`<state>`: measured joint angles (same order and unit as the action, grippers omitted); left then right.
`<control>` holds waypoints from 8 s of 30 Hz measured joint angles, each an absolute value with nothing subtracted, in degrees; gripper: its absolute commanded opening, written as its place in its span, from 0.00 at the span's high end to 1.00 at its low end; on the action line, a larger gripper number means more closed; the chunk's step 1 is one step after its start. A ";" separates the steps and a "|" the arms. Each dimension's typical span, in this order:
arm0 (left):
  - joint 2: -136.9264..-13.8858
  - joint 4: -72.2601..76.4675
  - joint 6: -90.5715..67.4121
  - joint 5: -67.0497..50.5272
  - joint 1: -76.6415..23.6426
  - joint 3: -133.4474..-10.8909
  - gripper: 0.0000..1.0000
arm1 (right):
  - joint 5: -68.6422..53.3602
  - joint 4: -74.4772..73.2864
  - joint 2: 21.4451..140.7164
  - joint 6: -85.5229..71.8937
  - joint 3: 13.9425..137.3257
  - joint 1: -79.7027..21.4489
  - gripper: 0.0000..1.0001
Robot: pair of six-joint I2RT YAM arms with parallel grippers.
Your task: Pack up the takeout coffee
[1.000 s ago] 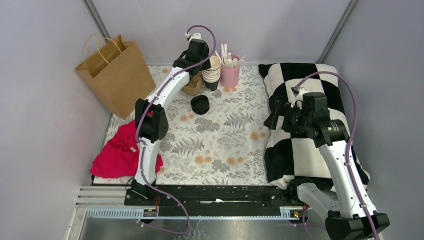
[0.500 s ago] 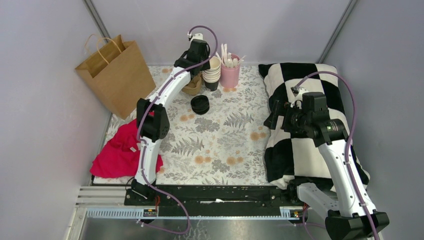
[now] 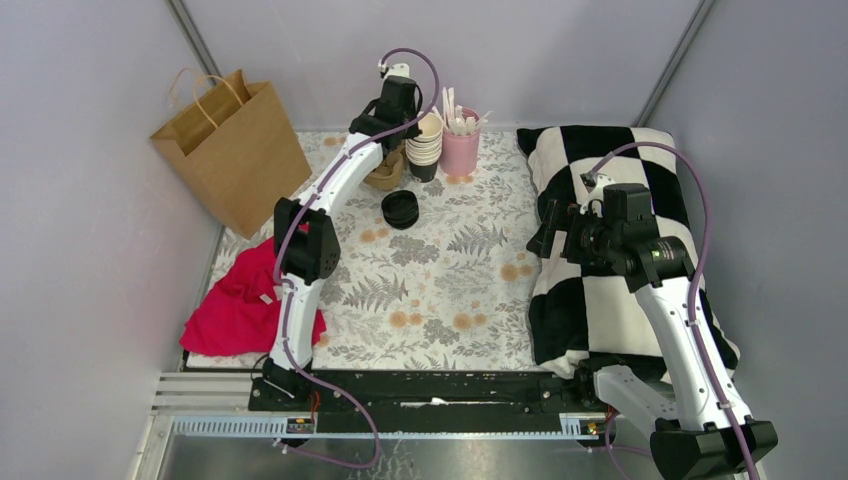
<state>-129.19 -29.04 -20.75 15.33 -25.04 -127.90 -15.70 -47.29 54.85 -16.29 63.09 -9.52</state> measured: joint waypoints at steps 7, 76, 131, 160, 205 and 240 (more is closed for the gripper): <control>-129.19 -29.10 -20.45 15.42 -25.04 -127.90 0.84 | -15.68 -47.31 54.87 -16.29 63.09 -9.52 0.00; -105.69 -0.67 -24.82 -9.47 -47.57 -75.02 0.96 | -15.68 -49.32 49.12 -18.13 61.80 -10.09 0.00; -122.52 -36.38 -20.73 -5.52 -25.15 -101.54 0.41 | -16.21 -48.95 57.23 -18.22 61.78 -10.11 0.00; -122.08 -37.69 -21.43 -6.07 -27.97 -105.49 0.75 | -17.15 -48.29 57.21 -18.22 61.30 -10.11 0.00; -125.45 -40.91 -23.14 -10.79 -26.09 -106.96 0.82 | -17.26 -47.31 57.23 -18.22 60.86 -10.11 0.00; -125.86 -46.94 -22.90 -8.75 -25.36 -112.16 1.00 | -17.28 -47.24 57.23 -18.24 60.84 -10.11 0.00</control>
